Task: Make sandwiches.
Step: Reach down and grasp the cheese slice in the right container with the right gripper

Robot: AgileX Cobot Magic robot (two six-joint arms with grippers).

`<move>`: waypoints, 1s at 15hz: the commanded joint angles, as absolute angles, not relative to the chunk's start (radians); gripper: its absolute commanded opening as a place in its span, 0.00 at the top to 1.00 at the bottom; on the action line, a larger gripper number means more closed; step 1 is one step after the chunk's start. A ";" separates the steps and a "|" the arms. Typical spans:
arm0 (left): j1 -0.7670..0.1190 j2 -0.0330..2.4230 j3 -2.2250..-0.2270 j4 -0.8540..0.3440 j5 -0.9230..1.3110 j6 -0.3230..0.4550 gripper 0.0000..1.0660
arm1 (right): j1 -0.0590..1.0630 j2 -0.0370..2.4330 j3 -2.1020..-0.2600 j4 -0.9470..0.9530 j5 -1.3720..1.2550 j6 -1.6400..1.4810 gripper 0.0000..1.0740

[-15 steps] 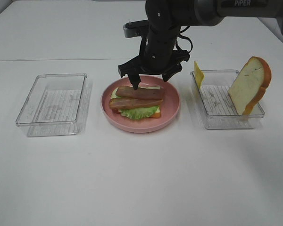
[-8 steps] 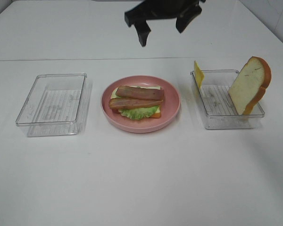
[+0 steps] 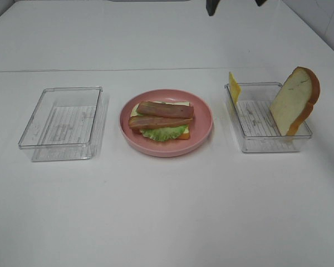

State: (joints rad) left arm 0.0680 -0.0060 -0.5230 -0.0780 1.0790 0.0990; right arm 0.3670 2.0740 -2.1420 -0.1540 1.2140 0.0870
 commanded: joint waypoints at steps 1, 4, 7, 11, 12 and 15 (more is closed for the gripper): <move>0.070 -0.018 -0.521 -0.077 1.076 0.101 0.26 | 0.333 2.081 -2.089 -0.141 1.311 0.074 0.16; 0.070 -0.018 -0.521 -0.077 1.076 0.101 0.26 | 0.324 2.128 -2.055 -0.112 1.266 0.079 0.16; 0.070 -0.018 -0.521 -0.077 1.076 0.101 0.26 | 0.324 2.195 -2.055 -0.099 1.233 0.070 0.16; 0.070 -0.018 -0.521 -0.077 1.076 0.101 0.26 | 0.324 2.264 -2.055 -0.082 1.188 0.059 0.16; 0.070 -0.018 -0.521 -0.077 1.076 0.101 0.26 | 0.324 2.309 -2.055 -0.078 1.168 0.059 0.16; 0.070 -0.018 -0.521 -0.077 1.076 0.101 0.26 | 0.323 2.354 -2.055 -0.077 1.138 0.059 0.19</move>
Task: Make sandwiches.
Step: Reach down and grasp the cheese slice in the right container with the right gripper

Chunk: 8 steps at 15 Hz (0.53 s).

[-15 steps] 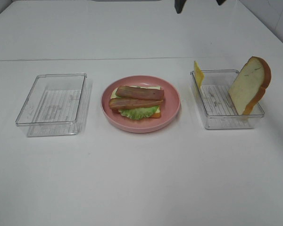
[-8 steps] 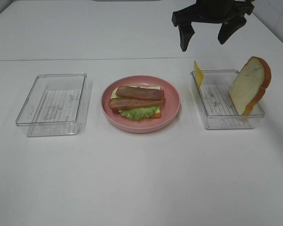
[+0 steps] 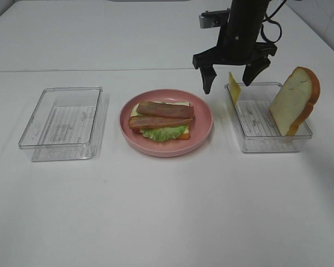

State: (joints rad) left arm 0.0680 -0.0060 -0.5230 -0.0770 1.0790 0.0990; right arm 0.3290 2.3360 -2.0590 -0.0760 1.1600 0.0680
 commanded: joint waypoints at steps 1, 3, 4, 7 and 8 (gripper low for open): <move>0.070 -0.018 -0.521 -0.077 1.076 0.101 0.26 | 0.323 2.359 -2.055 -0.077 1.132 0.060 0.22; 0.070 -0.018 -0.521 -0.077 1.076 0.101 0.26 | 0.323 2.372 -2.055 -0.098 1.119 0.081 0.38; 0.070 -0.018 -0.521 -0.077 1.076 0.101 0.26 | 0.323 2.372 -2.055 -0.128 1.119 0.109 0.45; 0.070 -0.018 -0.521 -0.077 1.076 0.101 0.26 | 0.323 2.372 -2.055 -0.185 1.128 0.154 0.99; 0.070 -0.018 -0.521 -0.077 1.076 0.101 0.26 | 0.323 2.372 -2.055 -0.185 1.127 0.154 1.00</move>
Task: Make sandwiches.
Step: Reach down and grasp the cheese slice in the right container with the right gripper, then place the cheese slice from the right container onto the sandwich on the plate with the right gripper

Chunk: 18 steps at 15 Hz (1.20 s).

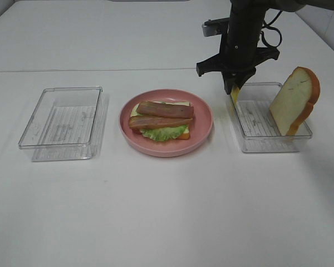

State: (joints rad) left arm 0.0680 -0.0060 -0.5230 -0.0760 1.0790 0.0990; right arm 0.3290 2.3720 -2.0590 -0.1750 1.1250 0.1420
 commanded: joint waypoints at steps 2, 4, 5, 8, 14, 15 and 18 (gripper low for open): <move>0.070 -0.018 -0.521 -0.077 1.076 0.101 0.26 | 0.323 2.372 -2.055 -0.191 1.123 0.154 1.00; 0.070 -0.018 -0.521 -0.077 1.076 0.101 0.26 | 0.323 2.363 -2.056 -0.195 1.144 0.148 1.00; 0.070 -0.018 -0.521 -0.077 1.076 0.101 0.26 | 0.323 2.346 -2.057 -0.195 1.157 0.137 1.00; 0.070 -0.018 -0.521 -0.077 1.076 0.101 0.26 | 0.324 2.266 -2.060 -0.191 1.212 0.128 1.00; 0.070 -0.018 -0.521 -0.077 1.076 0.101 0.26 | 0.326 2.090 -2.059 -0.020 1.265 0.102 1.00; 0.070 -0.018 -0.521 -0.077 1.076 0.101 0.26 | 0.326 2.075 -2.054 0.022 1.278 0.100 1.00; 0.070 -0.018 -0.521 -0.077 1.076 0.101 0.26 | 0.350 2.061 -2.044 0.131 1.278 0.100 1.00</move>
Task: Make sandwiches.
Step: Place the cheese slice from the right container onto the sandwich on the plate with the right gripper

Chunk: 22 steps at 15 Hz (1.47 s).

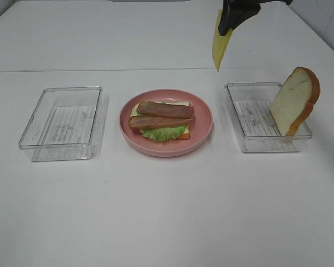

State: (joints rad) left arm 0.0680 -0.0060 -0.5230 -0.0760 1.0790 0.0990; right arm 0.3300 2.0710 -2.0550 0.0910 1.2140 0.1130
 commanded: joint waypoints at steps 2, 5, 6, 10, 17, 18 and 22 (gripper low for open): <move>0.070 -0.018 -0.521 -0.077 1.076 0.101 0.26 | 0.431 2.061 -1.979 0.131 1.216 0.112 1.00; 0.070 -0.018 -0.521 -0.077 1.076 0.101 0.26 | 0.500 2.061 -1.873 0.157 1.115 0.108 1.00; 0.070 -0.018 -0.521 -0.077 1.076 0.101 0.26 | 0.531 2.070 -1.834 0.182 1.057 0.109 1.00; 0.070 -0.018 -0.521 -0.077 1.076 0.101 0.26 | 0.583 2.125 -1.828 0.292 0.904 0.071 1.00; 0.070 -0.018 -0.521 -0.077 1.076 0.101 0.26 | 0.578 2.218 -1.828 0.294 0.780 0.056 1.00; 0.070 -0.018 -0.521 -0.077 1.076 0.101 0.26 | 0.570 2.241 -1.828 0.204 0.785 0.080 1.00; 0.070 -0.018 -0.521 -0.077 1.076 0.101 0.26 | 0.565 2.267 -1.828 -0.033 0.818 0.188 1.00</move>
